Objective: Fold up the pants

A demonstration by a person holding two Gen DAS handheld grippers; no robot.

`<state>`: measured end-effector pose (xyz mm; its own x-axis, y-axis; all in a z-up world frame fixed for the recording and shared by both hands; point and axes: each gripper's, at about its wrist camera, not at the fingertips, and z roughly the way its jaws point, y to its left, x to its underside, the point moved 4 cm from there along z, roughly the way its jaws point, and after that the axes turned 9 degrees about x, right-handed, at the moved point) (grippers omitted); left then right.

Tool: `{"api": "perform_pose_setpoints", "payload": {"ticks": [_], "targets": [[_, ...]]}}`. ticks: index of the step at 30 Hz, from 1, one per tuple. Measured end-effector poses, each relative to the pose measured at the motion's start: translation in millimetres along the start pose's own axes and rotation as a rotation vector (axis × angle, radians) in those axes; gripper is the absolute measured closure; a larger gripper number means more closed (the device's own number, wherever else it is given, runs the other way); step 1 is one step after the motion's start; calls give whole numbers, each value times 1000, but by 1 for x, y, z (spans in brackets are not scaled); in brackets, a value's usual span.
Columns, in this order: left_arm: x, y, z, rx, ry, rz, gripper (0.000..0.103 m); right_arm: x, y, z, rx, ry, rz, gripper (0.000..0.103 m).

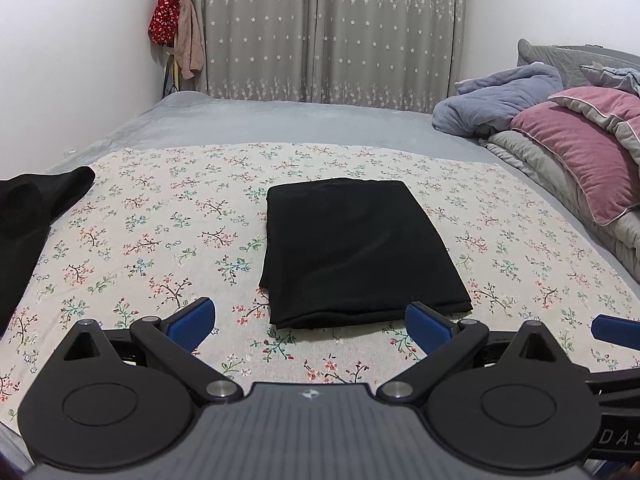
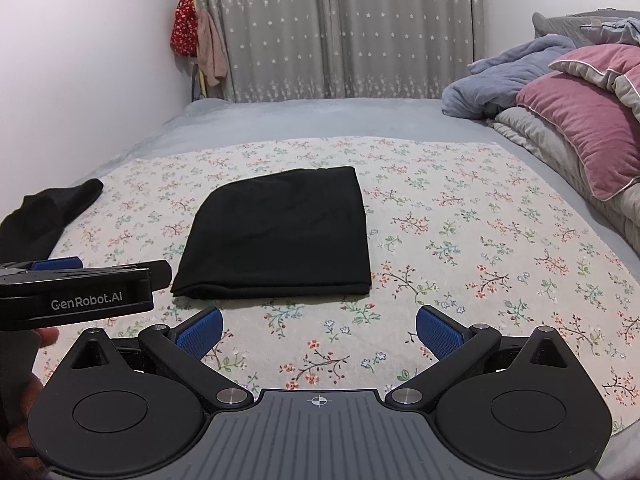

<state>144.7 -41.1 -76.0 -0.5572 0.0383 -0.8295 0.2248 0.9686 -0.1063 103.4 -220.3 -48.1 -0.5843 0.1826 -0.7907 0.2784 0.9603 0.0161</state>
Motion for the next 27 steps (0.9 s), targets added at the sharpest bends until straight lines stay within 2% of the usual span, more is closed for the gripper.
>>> {"api": "perform_pose_setpoints", "payload": {"ticks": [9,27], "targets": [[3,-4,5,-28,21,11,10,0,-2,1,5,3,2,0],[4,-3,5,-32,29,14,10,3,-4,4,17,9,-9,0]]}}
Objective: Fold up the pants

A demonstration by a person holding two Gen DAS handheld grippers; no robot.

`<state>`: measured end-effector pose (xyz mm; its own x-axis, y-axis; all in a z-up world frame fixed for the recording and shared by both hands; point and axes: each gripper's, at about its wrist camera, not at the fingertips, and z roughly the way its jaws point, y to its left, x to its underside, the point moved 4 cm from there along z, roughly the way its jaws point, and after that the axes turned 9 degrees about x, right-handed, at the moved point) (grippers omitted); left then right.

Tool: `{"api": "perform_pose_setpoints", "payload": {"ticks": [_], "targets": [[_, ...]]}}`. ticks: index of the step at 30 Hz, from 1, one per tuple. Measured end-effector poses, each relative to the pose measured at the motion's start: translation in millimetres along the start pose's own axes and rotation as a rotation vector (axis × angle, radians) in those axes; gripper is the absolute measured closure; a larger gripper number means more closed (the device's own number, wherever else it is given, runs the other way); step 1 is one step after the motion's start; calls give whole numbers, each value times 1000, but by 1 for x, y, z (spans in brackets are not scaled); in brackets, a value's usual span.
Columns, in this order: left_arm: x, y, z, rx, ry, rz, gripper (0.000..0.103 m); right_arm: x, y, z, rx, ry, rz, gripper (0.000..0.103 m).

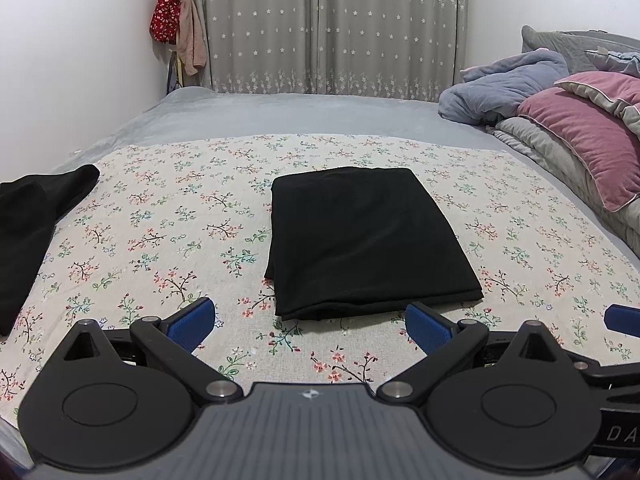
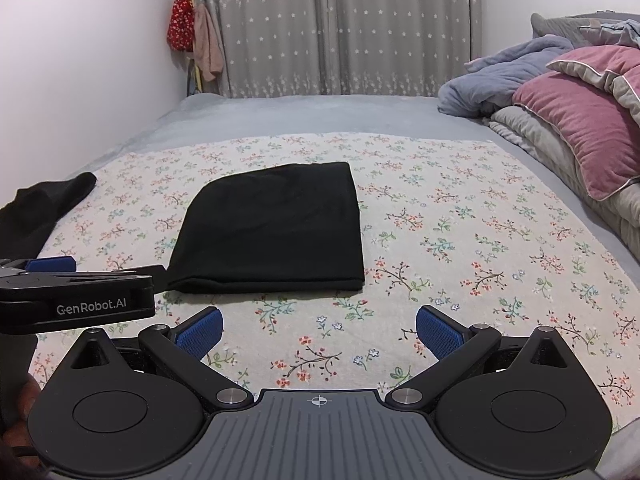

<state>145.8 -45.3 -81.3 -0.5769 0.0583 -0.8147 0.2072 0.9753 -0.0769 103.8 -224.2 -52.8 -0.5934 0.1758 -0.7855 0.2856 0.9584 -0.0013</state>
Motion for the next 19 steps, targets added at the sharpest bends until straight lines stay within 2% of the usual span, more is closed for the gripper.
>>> {"api": "perform_pose_setpoints", "payload": {"ticks": [19], "targets": [[1,-5,-2,10,-18,33,10,-1,-2,2,-2,-7,-9,0]]}}
